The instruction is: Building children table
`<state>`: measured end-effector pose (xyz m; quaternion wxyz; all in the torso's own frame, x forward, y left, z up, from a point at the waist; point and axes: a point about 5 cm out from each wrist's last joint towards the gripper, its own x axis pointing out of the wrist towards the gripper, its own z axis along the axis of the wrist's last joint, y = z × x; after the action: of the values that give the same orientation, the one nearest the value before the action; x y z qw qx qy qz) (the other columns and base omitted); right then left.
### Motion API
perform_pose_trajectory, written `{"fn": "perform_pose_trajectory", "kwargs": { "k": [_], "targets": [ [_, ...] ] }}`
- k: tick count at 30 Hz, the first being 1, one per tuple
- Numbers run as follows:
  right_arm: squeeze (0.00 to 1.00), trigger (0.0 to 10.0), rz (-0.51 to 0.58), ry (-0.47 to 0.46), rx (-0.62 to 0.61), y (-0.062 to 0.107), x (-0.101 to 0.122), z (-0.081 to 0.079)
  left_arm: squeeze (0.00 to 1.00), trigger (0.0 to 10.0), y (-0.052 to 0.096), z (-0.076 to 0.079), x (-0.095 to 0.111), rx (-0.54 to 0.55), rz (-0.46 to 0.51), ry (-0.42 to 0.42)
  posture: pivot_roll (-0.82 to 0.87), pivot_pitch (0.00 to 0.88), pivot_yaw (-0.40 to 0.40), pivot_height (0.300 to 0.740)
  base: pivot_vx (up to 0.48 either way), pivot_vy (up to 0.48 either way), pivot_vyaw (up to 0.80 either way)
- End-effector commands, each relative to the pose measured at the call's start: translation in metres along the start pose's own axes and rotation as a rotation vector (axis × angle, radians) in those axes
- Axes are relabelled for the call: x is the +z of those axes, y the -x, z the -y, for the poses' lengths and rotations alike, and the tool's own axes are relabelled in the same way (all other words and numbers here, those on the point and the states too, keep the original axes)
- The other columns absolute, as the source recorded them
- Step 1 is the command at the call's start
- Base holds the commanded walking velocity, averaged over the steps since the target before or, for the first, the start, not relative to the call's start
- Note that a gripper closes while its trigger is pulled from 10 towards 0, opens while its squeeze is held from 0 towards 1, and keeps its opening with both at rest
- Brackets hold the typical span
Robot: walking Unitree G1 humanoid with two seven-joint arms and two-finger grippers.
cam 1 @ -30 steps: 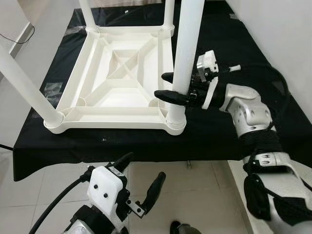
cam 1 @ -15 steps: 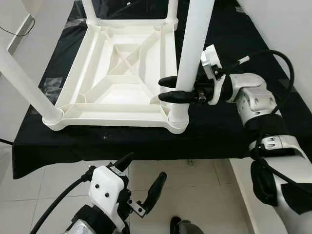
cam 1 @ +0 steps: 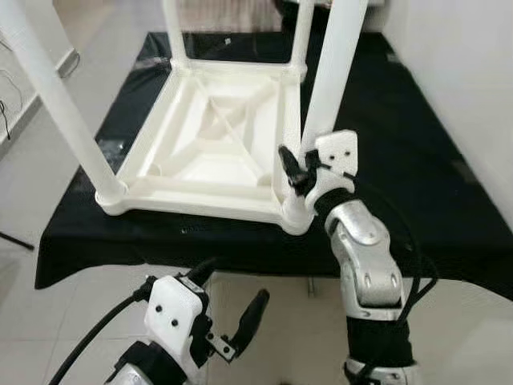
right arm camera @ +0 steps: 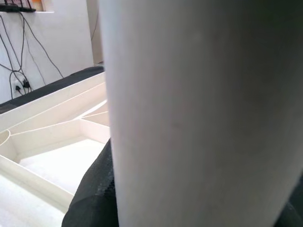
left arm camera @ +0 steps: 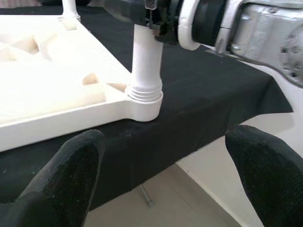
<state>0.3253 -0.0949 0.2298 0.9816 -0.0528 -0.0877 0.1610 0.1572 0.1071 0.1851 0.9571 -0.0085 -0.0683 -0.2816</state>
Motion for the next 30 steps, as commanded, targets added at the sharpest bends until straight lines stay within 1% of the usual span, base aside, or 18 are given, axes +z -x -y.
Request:
{"fn": "perform_pose_trajectory", "kwargs": {
  "k": [1, 2, 5, 6, 8, 11, 13, 14, 15, 16, 17, 18, 19, 21, 22, 23, 25, 30],
  "targets": [
    [0.0, 0.0, -0.19, -0.009, 0.027, 0.002, -0.041, -0.013, 0.0, 10.0, 0.001, 0.0, -0.003, -0.003, -0.009, 0.011, 0.06, 0.197, -0.049, 0.74, 0.0, 0.0, 0.0],
    [0.0, 10.0, -0.17, 0.002, 0.034, -0.002, -0.036, -0.013, 0.0, 10.0, 0.0, 0.0, -0.004, -0.003, -0.008, 0.01, 0.06, 0.191, -0.052, 0.74, 0.0, 0.0, 0.0],
    [0.06, 10.0, -0.12, -0.008, 0.052, -0.007, -0.023, -0.009, 0.0, 10.0, 0.0, 0.0, -0.004, -0.001, -0.008, 0.009, 0.06, 0.187, -0.052, 0.74, 0.0, 0.0, 0.0],
    [1.0, 10.0, -0.106, -0.01, 0.06, -0.007, -0.018, -0.01, 0.0, 10.0, 0.0, 0.0, -0.005, -0.001, -0.008, 0.009, 0.06, 0.187, -0.052, 0.74, 0.0, 0.0, 0.0],
    [1.0, 10.0, -0.09, -0.034, 0.08, -0.007, -0.013, -0.008, 0.0, 10.0, 0.0, 0.0, -0.005, -0.002, -0.008, 0.01, 0.06, 0.189, -0.051, 0.74, 0.0, 0.0, 0.0],
    [1.0, 10.0, -0.02, -0.097, 0.177, -0.009, 0.005, -0.006, 0.0, 10.0, 0.0, 0.0, -0.004, -0.003, -0.008, 0.012, 0.06, 0.197, -0.052, 0.74, 0.0, 0.0, 0.0],
    [1.0, 10.0, -0.02, -0.097, 0.177, -0.009, 0.005, -0.006, 0.0, 10.0, 0.0, 0.0, -0.004, -0.003, -0.008, 0.012, 0.06, 0.197, -0.052, 0.74, 0.0, 0.0, 0.0],
    [1.0, 10.0, 0.024, -0.081, 0.266, -0.011, 0.015, -0.003, 0.0, 10.0, 0.0, 0.001, -0.004, -0.004, -0.007, 0.014, 0.07, 0.204, -0.054, 0.74, 0.0, 0.0, 0.0],
    [1.0, 10.0, 0.024, -0.081, 0.266, -0.011, 0.015, -0.003, 0.0, 10.0, 0.0, 0.001, -0.004, -0.004, -0.007, 0.014, 0.07, 0.204, -0.054, 0.74, 0.0, 0.0, 0.0],
    [0.89, 10.0, 0.066, -0.072, 0.419, -0.012, 0.027, 0.0, 0.0, 10.0, 0.0, 0.002, -0.004, -0.005, -0.007, 0.016, 0.06, 0.21, -0.054, 0.74, 0.0, 0.0, 0.0],
    [0.24, 10.0, 0.108, -0.037, 0.553, -0.012, 0.036, 0.004, 0.0, 10.0, 0.0, 0.003, -0.003, -0.006, -0.006, 0.019, 0.07, 0.22, -0.053, 0.74, 0.0, 0.0, 0.0],
    [0.0, 10.0, 0.114, 0.039, 0.678, -0.011, 0.04, 0.008, 0.0, 10.0, 0.001, 0.004, -0.003, -0.007, -0.007, 0.022, 0.08, 0.224, -0.054, 0.74, 0.0, 0.0, 0.0],
    [0.0, 10.0, 0.114, 0.039, 0.678, -0.011, 0.04, 0.008, 0.0, 10.0, 0.001, 0.004, -0.003, -0.007, -0.007, 0.022, 0.08, 0.224, -0.054, 0.74, 0.0, 0.0, 0.0],
    [0.0, 10.0, 0.099, 0.153, 0.853, -0.011, 0.045, 0.014, 0.0, 10.0, 0.002, 0.005, -0.002, -0.006, -0.009, 0.025, 0.09, 0.236, -0.06, 0.74, 0.0, 0.0, 0.0],
    [0.0, 10.0, 0.099, 0.153, 0.853, -0.011, 0.045, 0.014, 0.0, 10.0, 0.002, 0.005, -0.002, -0.006, -0.009, 0.025, 0.09, 0.236, -0.06, 0.74, 0.0, 0.0, 0.0],
    [0.0, 10.0, 0.091, 0.169, 0.918, -0.011, 0.049, 0.016, 0.0, 10.0, 0.003, 0.006, -0.001, -0.005, -0.01, 0.026, 0.09, 0.242, -0.062, 0.74, 0.0, 0.0, 0.0],
    [0.0, 10.0, 0.091, 0.166, 1.041, -0.012, 0.057, 0.02, 0.0, 10.0, 0.005, 0.007, -0.001, -0.004, -0.014, 0.028, 0.1, 0.255, -0.064, 0.74, 0.0, 0.0, 0.0],
    [0.0, 10.0, 0.08, 0.123, 1.101, -0.023, 0.065, 0.029, 0.0, 10.0, 0.007, 0.008, 0.0, -0.006, -0.02, 0.031, 0.11, 0.267, -0.064, 0.74, 0.0, 0.0, 0.0]
  ]
}}
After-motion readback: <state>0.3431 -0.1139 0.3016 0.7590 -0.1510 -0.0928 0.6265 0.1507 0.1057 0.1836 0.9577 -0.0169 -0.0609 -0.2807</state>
